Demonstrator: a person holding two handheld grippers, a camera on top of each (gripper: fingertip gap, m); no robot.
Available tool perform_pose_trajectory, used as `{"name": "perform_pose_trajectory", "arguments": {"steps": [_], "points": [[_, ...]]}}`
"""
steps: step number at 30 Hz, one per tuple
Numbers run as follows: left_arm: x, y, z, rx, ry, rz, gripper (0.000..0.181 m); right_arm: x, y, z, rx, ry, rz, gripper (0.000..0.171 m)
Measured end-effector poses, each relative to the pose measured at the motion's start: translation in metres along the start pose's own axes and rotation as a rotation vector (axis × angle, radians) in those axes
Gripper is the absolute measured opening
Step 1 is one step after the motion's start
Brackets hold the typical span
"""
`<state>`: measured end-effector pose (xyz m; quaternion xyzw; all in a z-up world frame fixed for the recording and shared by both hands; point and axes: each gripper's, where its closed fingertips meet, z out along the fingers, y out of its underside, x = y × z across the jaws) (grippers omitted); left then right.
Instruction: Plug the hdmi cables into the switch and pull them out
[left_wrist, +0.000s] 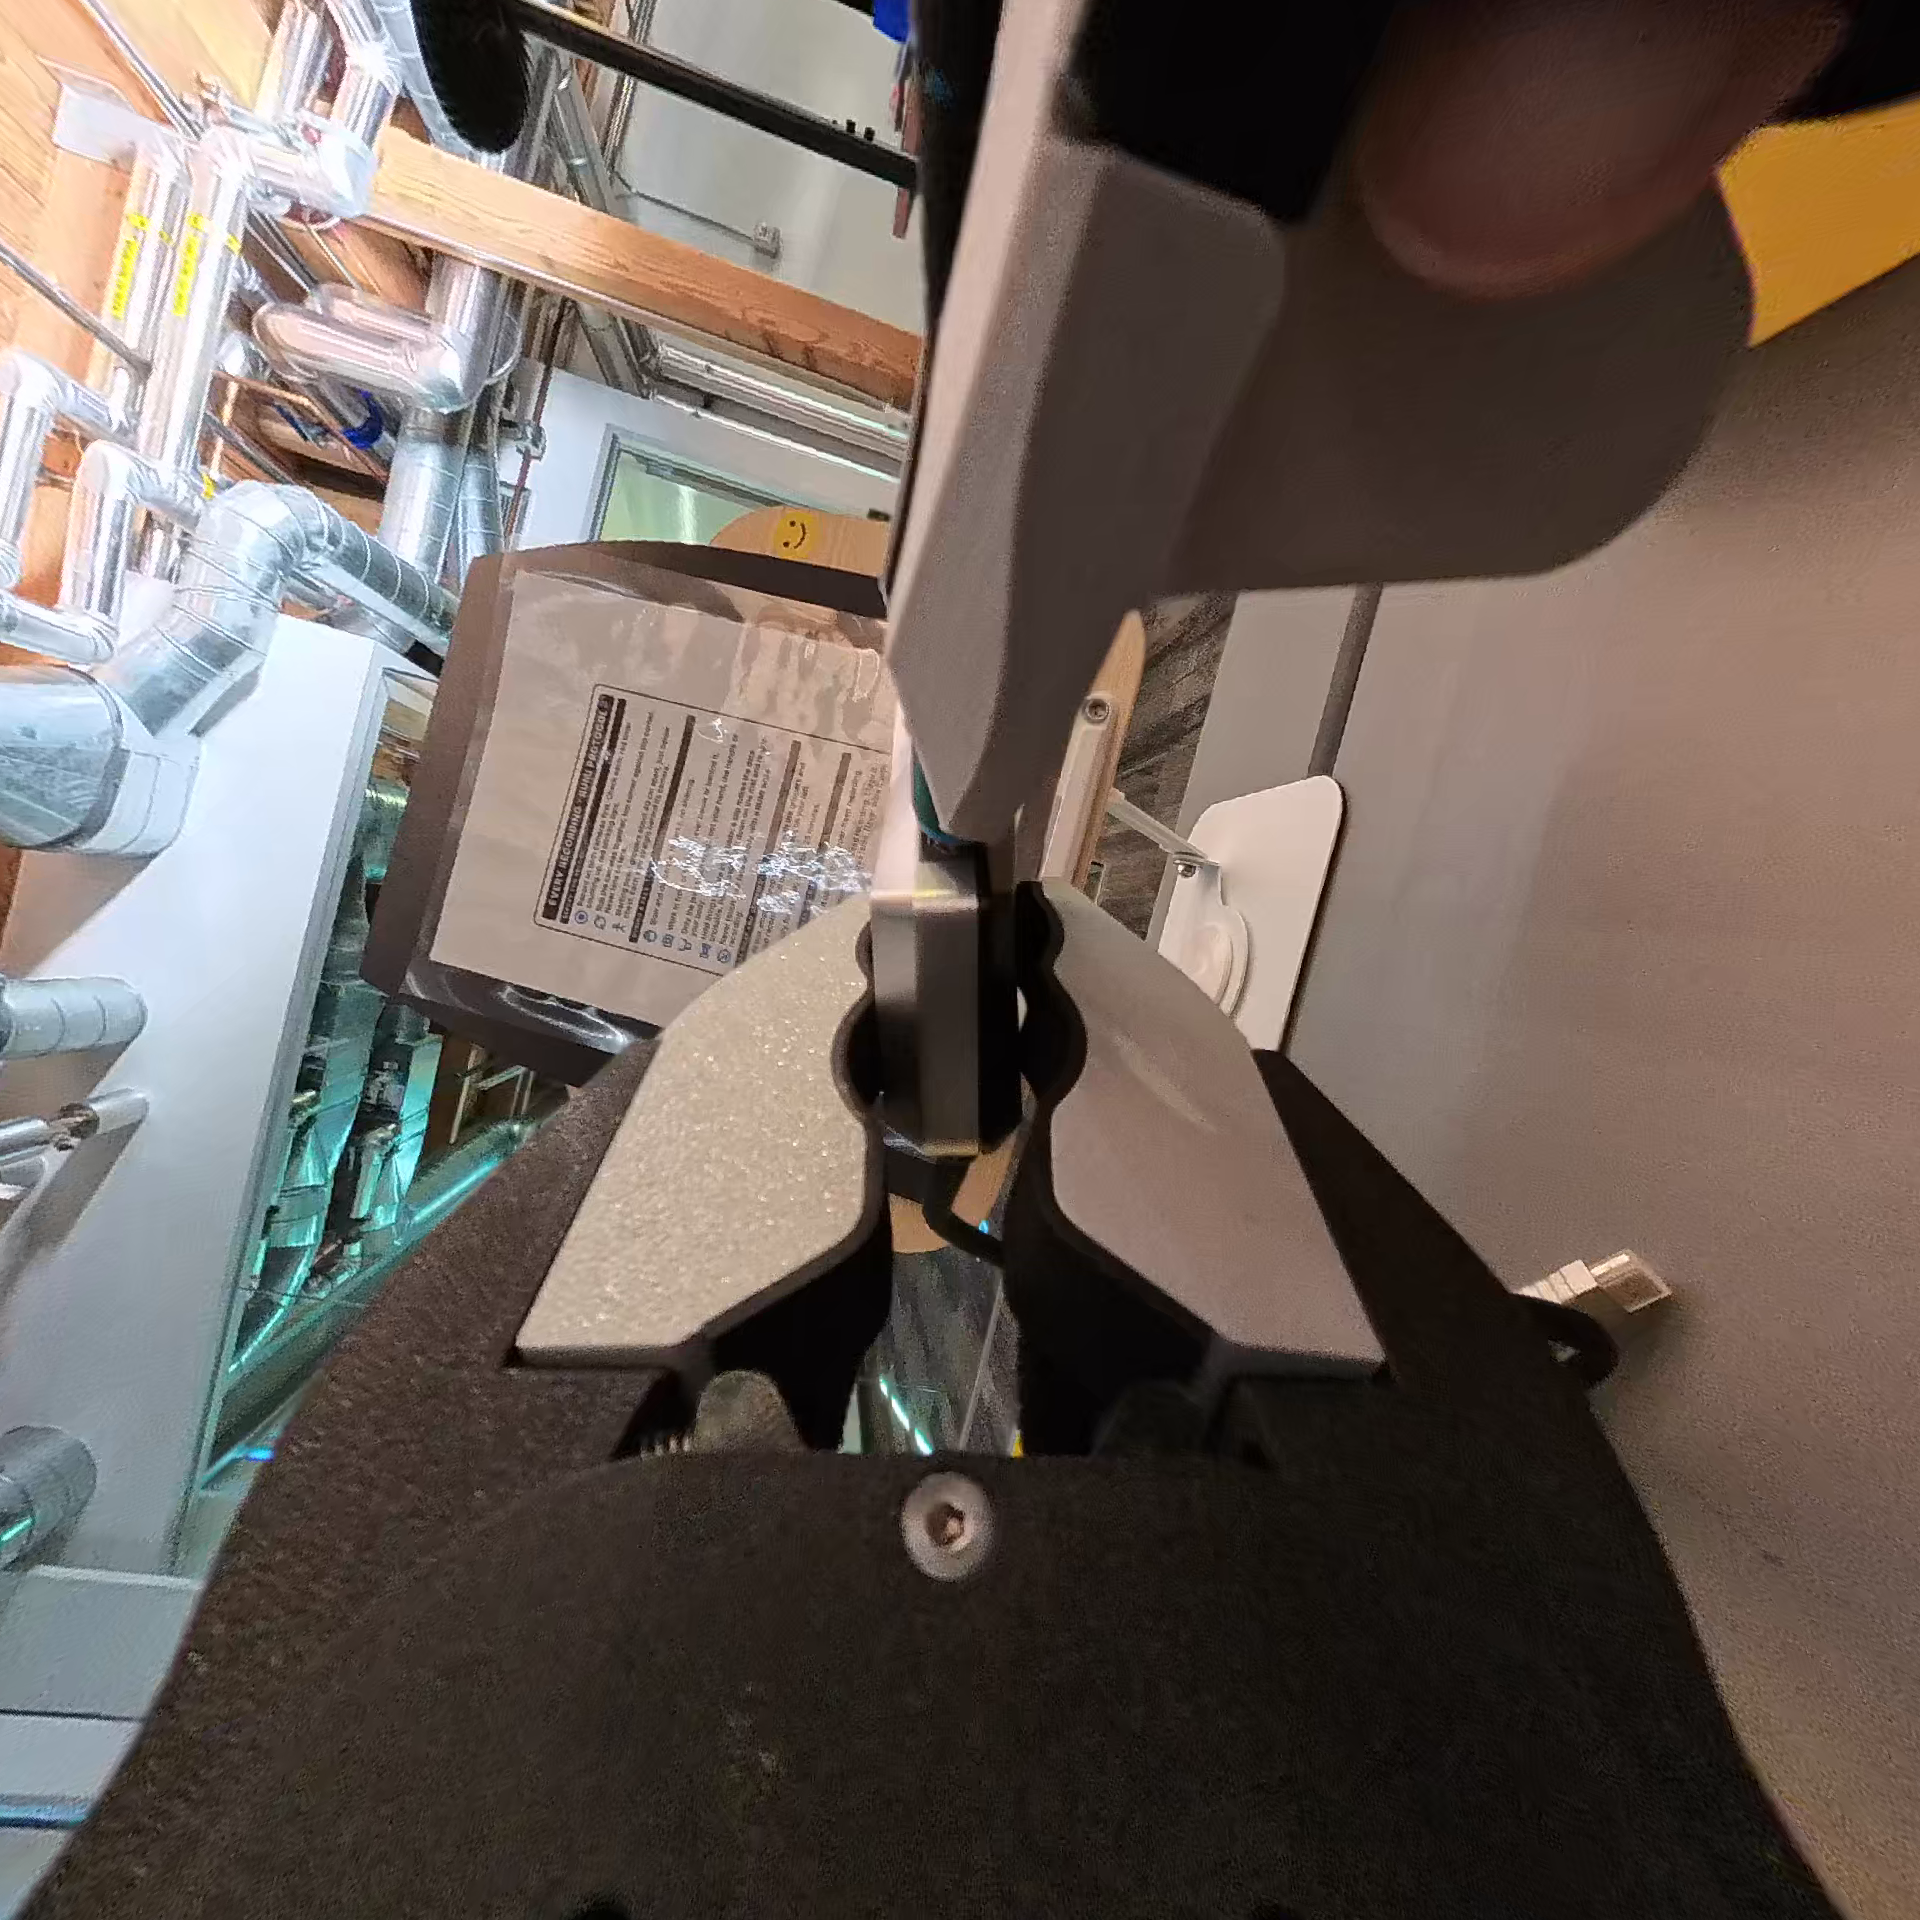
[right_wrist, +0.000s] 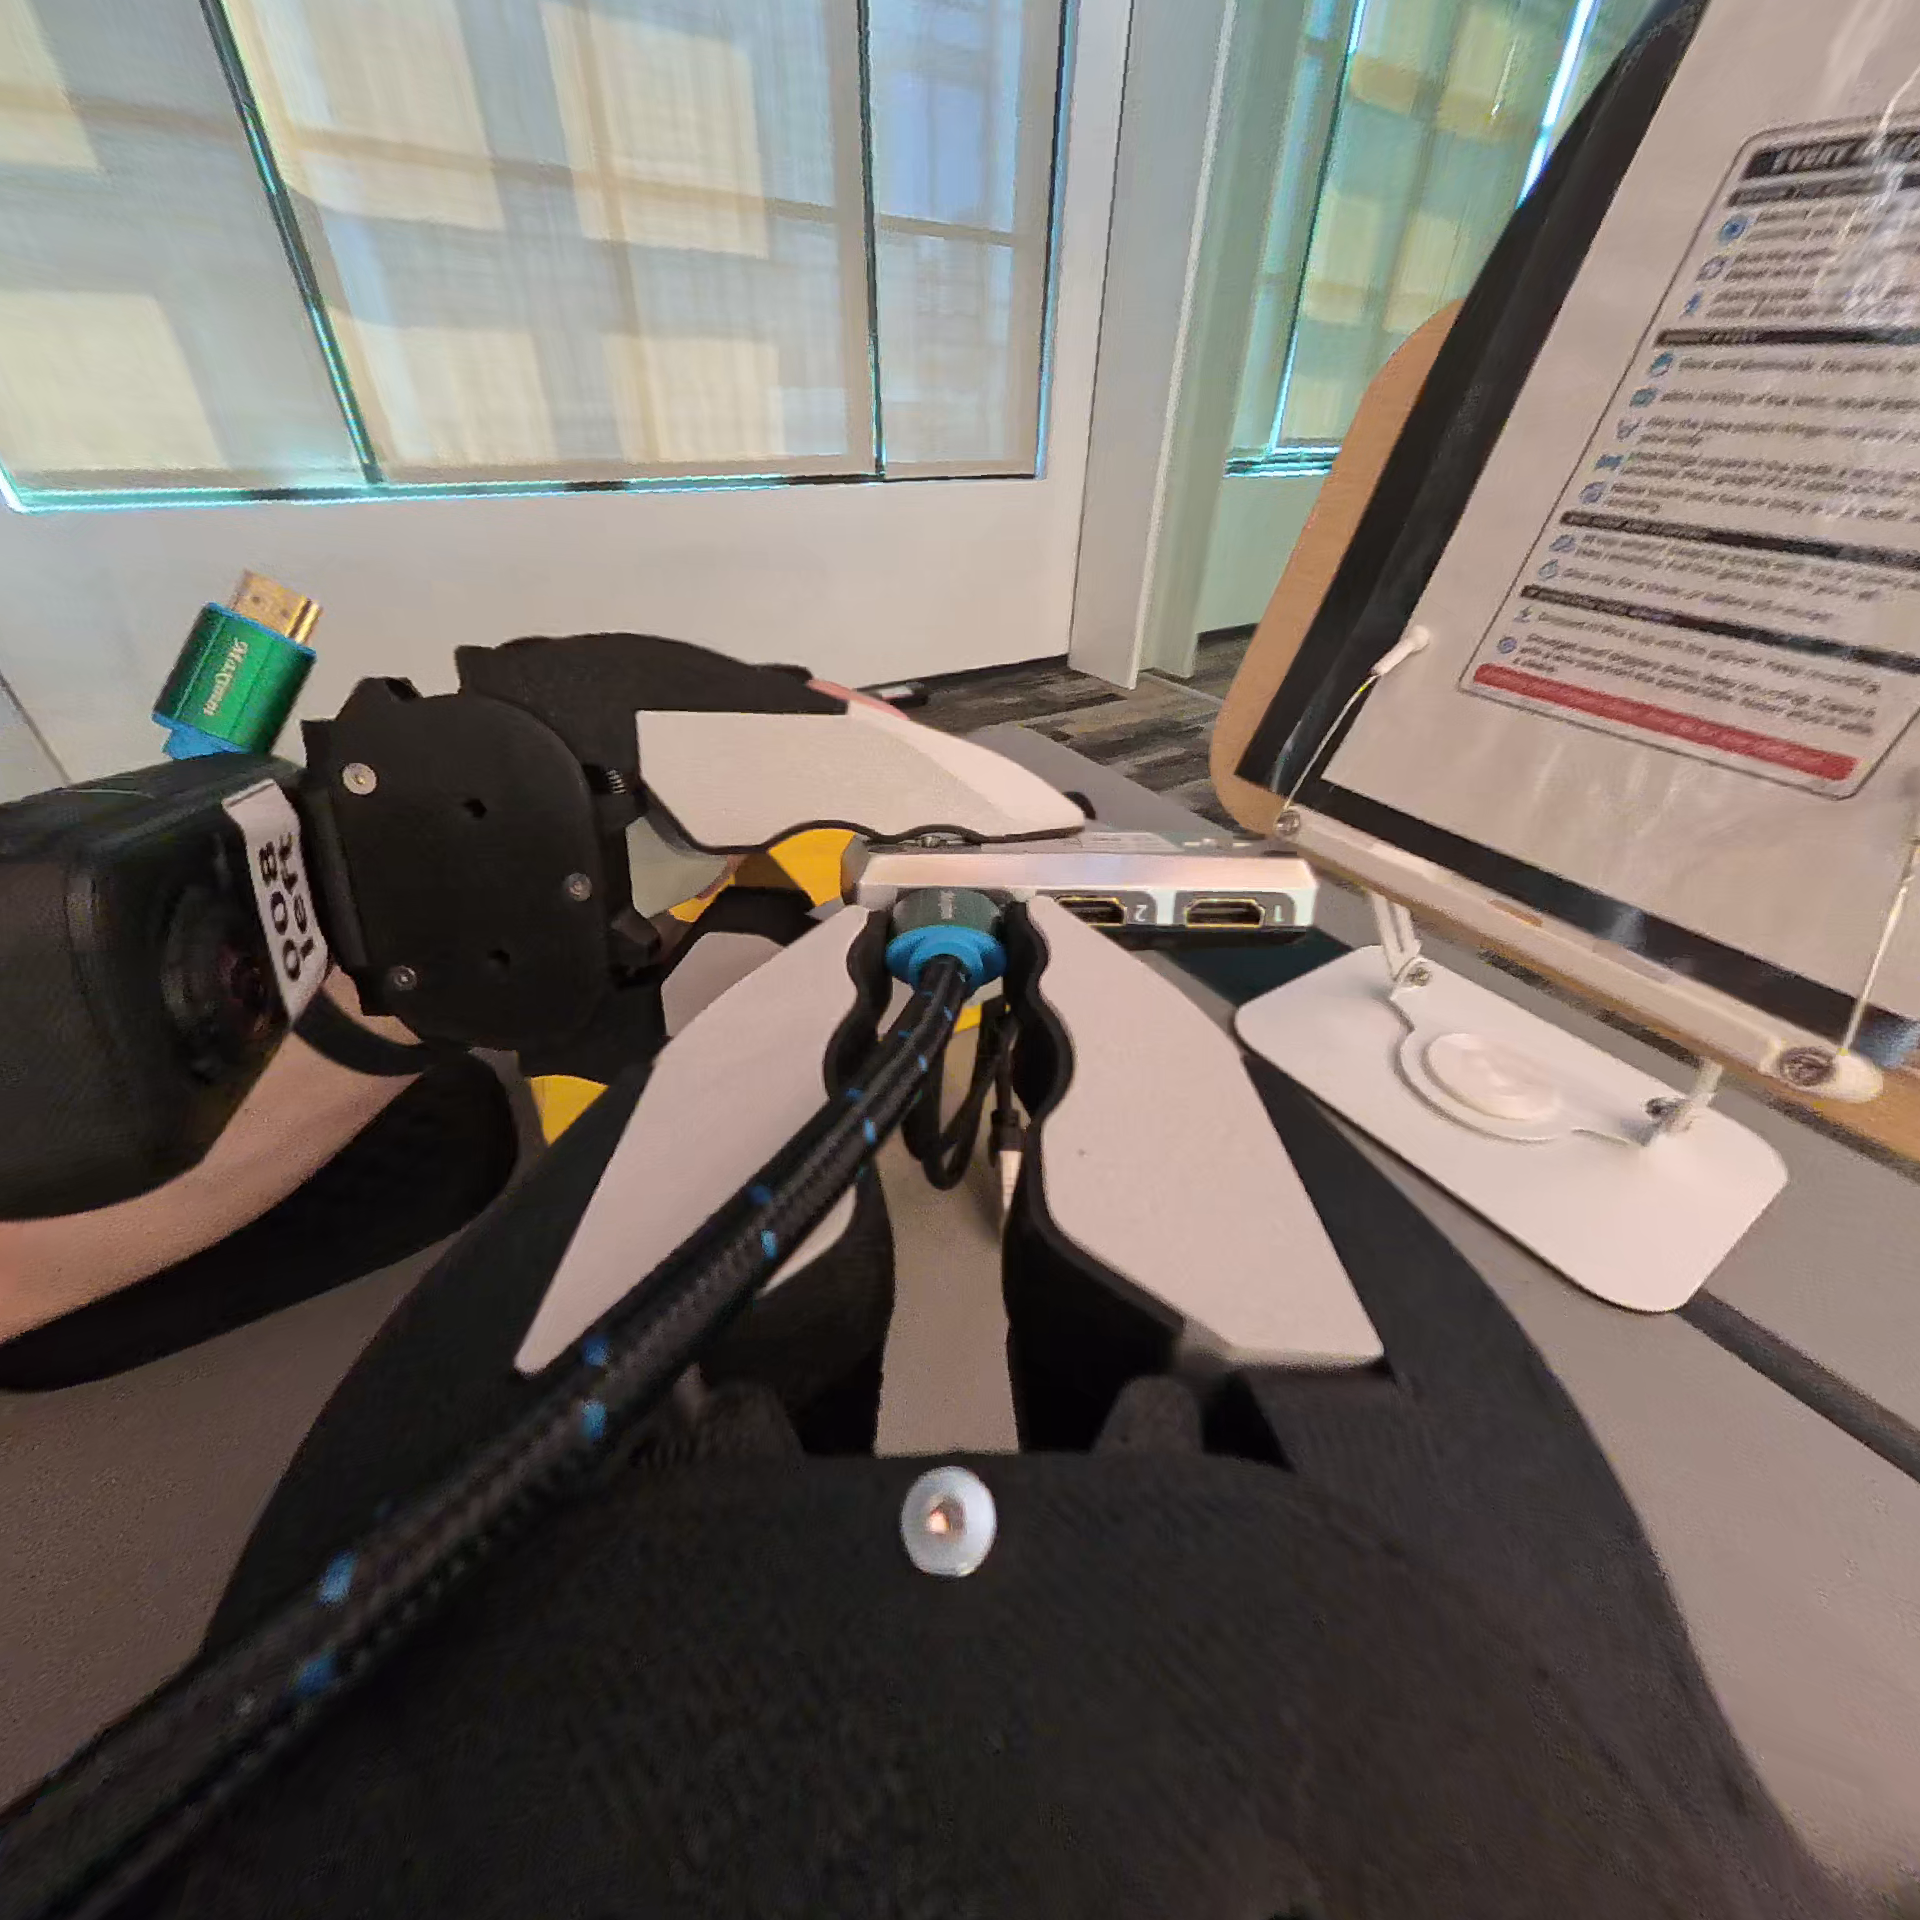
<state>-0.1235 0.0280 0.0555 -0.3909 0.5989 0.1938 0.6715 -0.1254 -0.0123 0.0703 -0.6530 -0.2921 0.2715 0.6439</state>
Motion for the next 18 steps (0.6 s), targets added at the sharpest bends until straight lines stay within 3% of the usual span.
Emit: {"name": "perform_pose_trajectory", "arguments": {"steps": [10,18], "points": [[-0.0003,-0.0037,-0.0040,0.017,0.033,-0.016,0.022,-0.0014,-0.0026,-0.0028,0.014,-0.097,0.035,0.022],[0.0032,-0.0003,-0.0006,-0.007,0.032,-0.004,0.022,0.0009,0.0033,-0.0010,-0.082,0.053,-0.144,0.022]]}}
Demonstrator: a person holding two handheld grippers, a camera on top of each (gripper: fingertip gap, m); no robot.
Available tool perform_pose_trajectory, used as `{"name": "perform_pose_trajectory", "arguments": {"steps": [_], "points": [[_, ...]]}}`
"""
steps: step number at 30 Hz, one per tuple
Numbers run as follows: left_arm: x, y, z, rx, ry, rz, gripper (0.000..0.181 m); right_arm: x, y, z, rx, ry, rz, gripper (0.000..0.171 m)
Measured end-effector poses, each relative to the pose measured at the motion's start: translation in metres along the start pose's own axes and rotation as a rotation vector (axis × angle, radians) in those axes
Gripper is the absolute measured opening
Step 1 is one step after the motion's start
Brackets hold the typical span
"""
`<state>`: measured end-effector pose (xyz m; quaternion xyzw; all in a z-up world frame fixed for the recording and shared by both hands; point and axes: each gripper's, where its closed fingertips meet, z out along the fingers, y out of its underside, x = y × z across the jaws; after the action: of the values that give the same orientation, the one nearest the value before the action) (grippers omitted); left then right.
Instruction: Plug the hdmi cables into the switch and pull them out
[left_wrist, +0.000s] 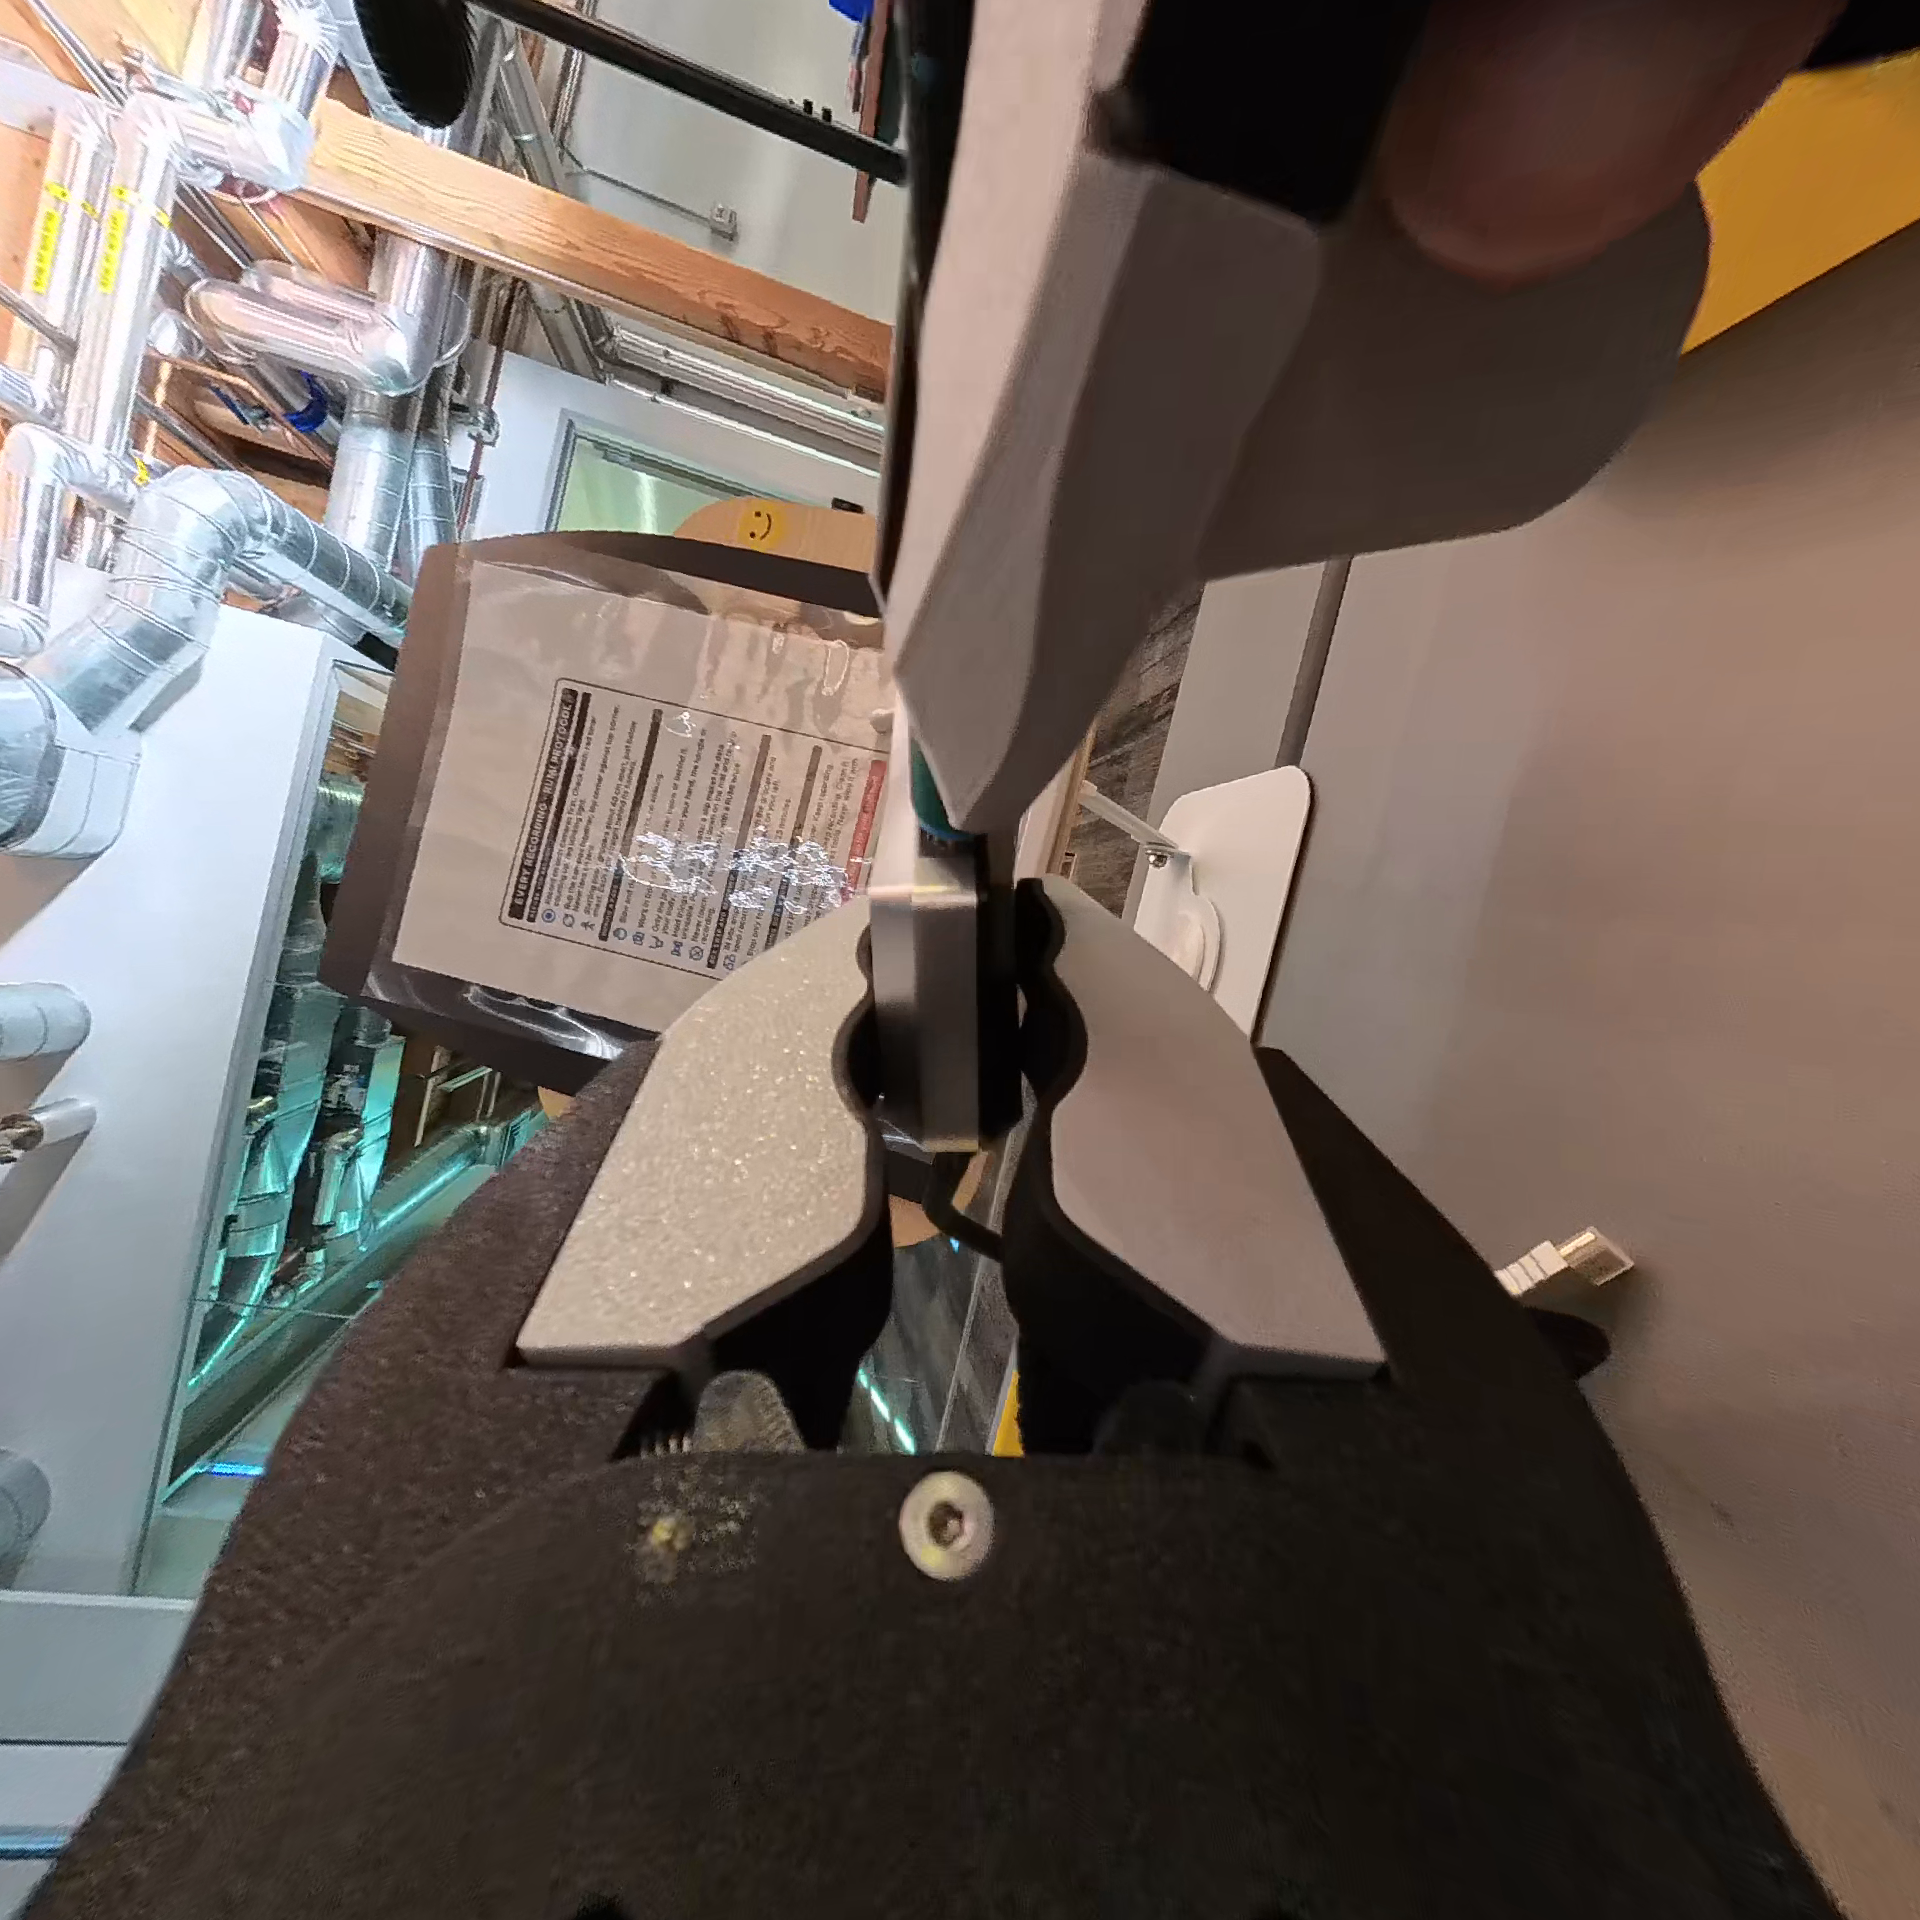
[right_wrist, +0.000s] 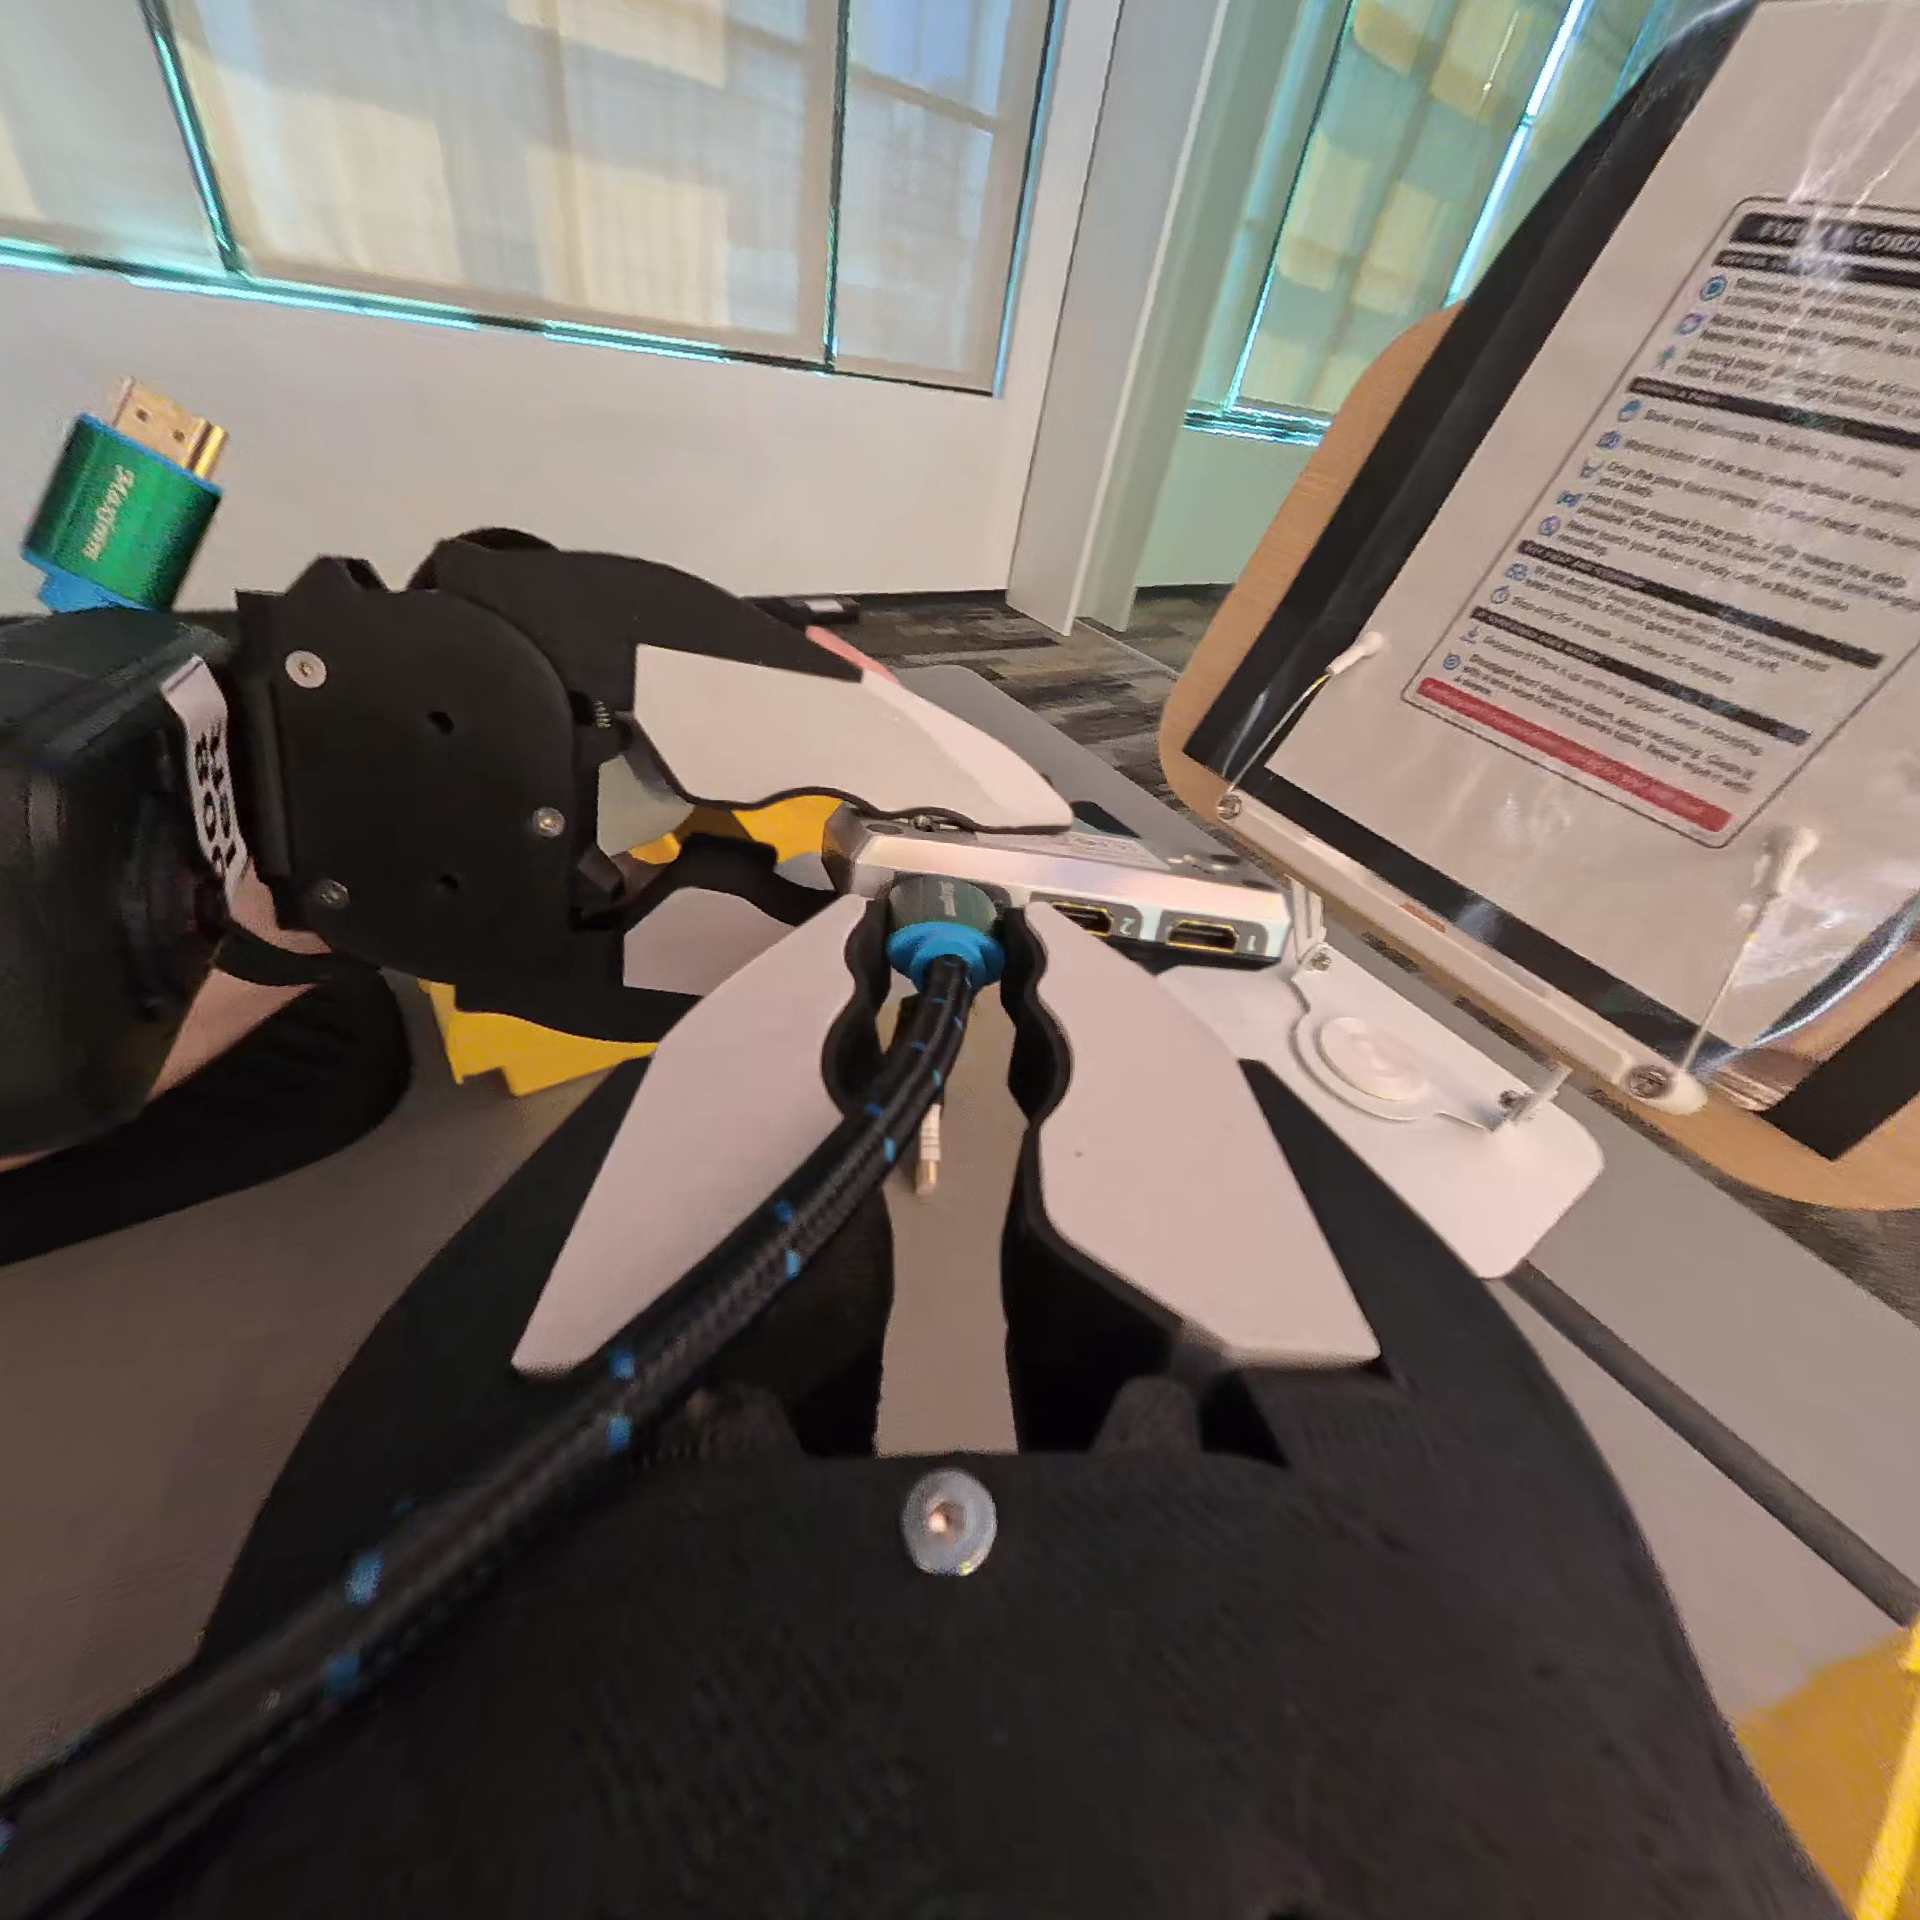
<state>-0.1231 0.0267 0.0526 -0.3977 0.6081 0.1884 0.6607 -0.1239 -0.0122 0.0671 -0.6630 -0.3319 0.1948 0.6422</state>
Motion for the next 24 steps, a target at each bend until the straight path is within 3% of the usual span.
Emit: {"name": "perform_pose_trajectory", "arguments": {"steps": [3,6,9,11,12,16,19,24], "points": [[-0.001,0.000,-0.001,0.003,-0.014,0.007,0.022,-0.001,-0.001,0.000,0.007,-0.003,0.007,0.022],[-0.003,-0.002,-0.001,-0.006,-0.019,0.005,0.022,0.000,-0.004,-0.001,0.059,-0.085,0.168,0.022],[-0.004,0.006,0.001,-0.039,-0.028,-0.004,0.022,0.001,-0.004,-0.002,0.059,-0.056,0.126,0.023],[-0.011,0.074,0.006,-0.342,-0.019,0.023,0.021,0.019,-0.036,-0.029,0.184,0.025,0.103,0.022],[-0.014,0.093,0.004,-0.367,-0.013,0.004,0.022,0.032,-0.053,-0.049,0.242,0.091,0.076,0.022],[-0.046,0.046,-0.011,-0.105,-0.102,-0.172,0.021,0.044,-0.064,-0.065,0.238,0.039,0.090,0.022],[-0.047,0.030,-0.014,-0.063,-0.115,-0.128,0.021,0.045,-0.058,-0.062,0.179,-0.057,0.081,0.022],[-0.039,0.014,-0.017,0.017,-0.048,-0.181,0.021,0.072,-0.040,-0.074,0.027,0.023,0.023,0.022]]}}
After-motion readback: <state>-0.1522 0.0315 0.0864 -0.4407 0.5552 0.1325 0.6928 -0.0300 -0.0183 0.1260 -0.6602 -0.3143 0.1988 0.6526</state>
